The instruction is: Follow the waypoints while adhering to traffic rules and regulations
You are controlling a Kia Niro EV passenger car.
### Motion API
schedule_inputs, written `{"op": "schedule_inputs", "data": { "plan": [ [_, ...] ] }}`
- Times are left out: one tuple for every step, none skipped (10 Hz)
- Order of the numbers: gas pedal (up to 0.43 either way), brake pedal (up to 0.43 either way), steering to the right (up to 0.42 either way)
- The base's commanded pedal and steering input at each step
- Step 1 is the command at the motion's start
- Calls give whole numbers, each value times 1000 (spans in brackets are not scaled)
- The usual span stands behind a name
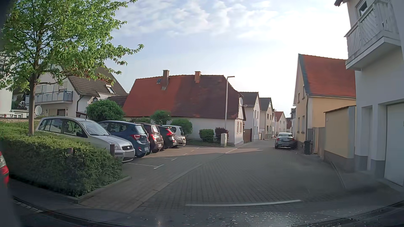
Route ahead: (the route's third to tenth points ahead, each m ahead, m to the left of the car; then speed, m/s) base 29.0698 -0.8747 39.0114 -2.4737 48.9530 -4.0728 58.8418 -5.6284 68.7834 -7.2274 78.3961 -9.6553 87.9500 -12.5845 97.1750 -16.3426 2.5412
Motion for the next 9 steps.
{"op": "schedule_inputs", "data": {
  "plan": [
    [0,0,-2],
    [0,0,-11],
    [0,0,-12],
    [0,0,-12],
    [0,0,-12],
    [0,0,-7],
    [0,0,5],
    [0,0,13],
    [67,0,19]
  ]
}}
